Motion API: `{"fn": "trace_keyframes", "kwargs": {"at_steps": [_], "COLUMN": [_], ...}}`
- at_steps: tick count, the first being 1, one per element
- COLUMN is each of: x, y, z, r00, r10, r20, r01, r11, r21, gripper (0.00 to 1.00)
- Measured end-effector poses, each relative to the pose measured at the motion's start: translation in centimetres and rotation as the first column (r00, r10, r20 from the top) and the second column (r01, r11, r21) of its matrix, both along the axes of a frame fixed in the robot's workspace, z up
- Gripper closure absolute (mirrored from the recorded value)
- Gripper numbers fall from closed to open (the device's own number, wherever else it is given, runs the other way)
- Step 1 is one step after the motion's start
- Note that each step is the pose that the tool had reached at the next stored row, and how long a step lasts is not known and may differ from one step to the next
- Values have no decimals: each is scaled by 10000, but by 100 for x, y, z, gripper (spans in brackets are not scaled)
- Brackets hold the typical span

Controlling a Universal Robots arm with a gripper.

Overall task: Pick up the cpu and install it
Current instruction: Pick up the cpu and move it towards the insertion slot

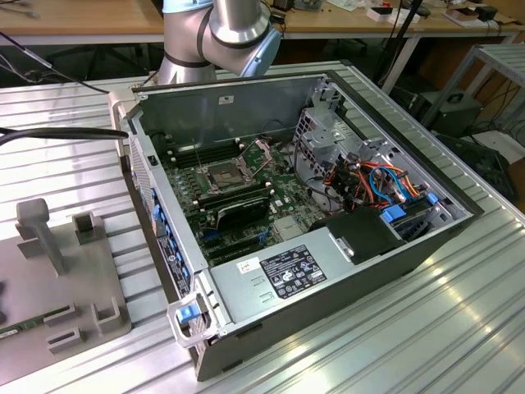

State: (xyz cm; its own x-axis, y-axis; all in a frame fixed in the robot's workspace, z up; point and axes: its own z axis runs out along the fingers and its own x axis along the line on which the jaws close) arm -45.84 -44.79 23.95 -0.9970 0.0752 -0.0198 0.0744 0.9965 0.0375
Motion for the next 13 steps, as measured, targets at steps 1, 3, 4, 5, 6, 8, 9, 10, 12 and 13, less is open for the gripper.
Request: {"fn": "trace_keyframes", "kwargs": {"at_steps": [1, 3, 4, 5, 6, 8, 9, 10, 12, 13], "x": [0, 0, -1, 0, 0, 0, 0, 0, 0, 0], "y": [0, 1, 1, 0, 0, 0, 0, 0, 0, 0], "z": [-1, -2, -2, -1, -2, -2, -2, -3, -7, -8], "r00": [10000, 10000, 10000, 10000, 10000, 10000, 10000, 10000, 10000, 10000], "r10": [1, -1, -1, 0, 0, 0, 0, 0, 0, 0], "r20": [-3, -30, -35, -41, -50, -59, -62, -63, -61, -62], "r01": [-1, 1, 1, 0, 0, 0, 0, 0, 0, 0], "r11": [10000, 10000, 10000, 10000, 10000, 10000, 10000, 10000, 10000, 10000], "r21": [0, 2, 1, 1, 2, 1, 1, 0, 1, 1], "gripper": [28, 28, 28, 28, 28, 28, 28, 28, 28, 28]}}
